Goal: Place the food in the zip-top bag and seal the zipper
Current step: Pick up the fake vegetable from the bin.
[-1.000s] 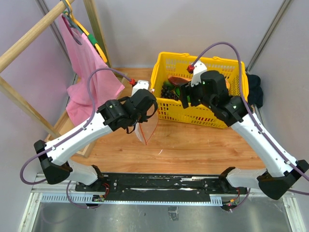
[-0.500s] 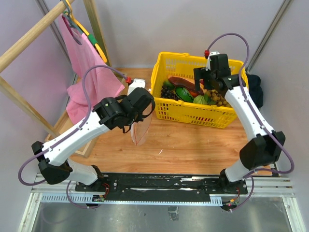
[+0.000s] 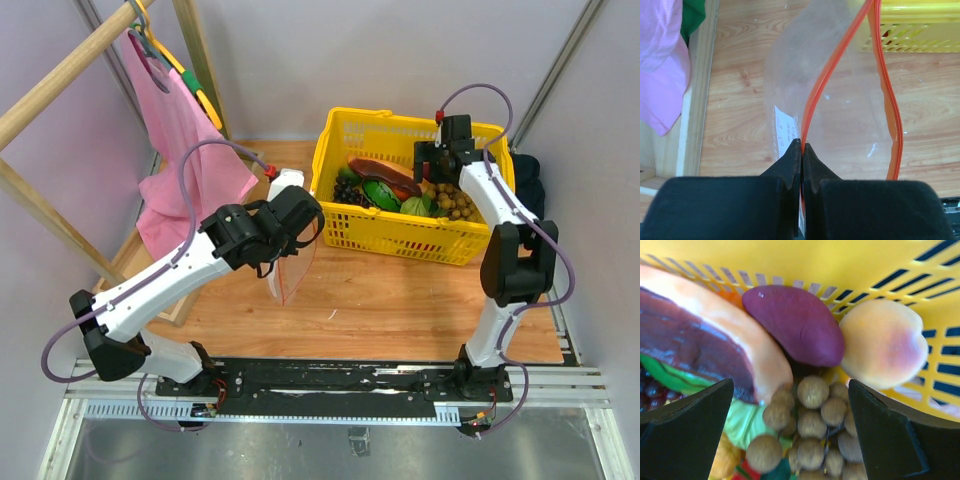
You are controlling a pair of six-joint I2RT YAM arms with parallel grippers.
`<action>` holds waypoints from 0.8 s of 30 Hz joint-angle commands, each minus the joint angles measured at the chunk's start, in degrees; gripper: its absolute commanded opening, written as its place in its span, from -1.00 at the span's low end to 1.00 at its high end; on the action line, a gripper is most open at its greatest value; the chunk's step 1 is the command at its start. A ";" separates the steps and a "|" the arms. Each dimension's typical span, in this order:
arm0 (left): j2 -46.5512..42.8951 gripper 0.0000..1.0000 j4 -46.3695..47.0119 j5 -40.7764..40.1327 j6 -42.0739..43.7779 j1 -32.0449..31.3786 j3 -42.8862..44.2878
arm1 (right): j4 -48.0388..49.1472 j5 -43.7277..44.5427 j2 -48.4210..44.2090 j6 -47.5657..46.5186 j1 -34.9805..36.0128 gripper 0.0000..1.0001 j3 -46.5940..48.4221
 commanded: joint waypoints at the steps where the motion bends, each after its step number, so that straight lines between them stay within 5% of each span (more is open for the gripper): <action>1: 0.27 -0.99 3.99 0.52 1.26 0.27 -0.87 | 7.73 -3.44 4.06 0.64 -2.35 0.97 2.22; 17: 0.80 -0.99 6.05 2.05 1.55 0.81 -3.11 | 24.32 -15.39 9.32 7.22 -6.12 0.95 -5.30; 24: 1.18 -0.99 6.23 2.52 1.55 0.80 -3.22 | 29.13 -17.65 9.54 13.23 -7.17 0.77 -7.39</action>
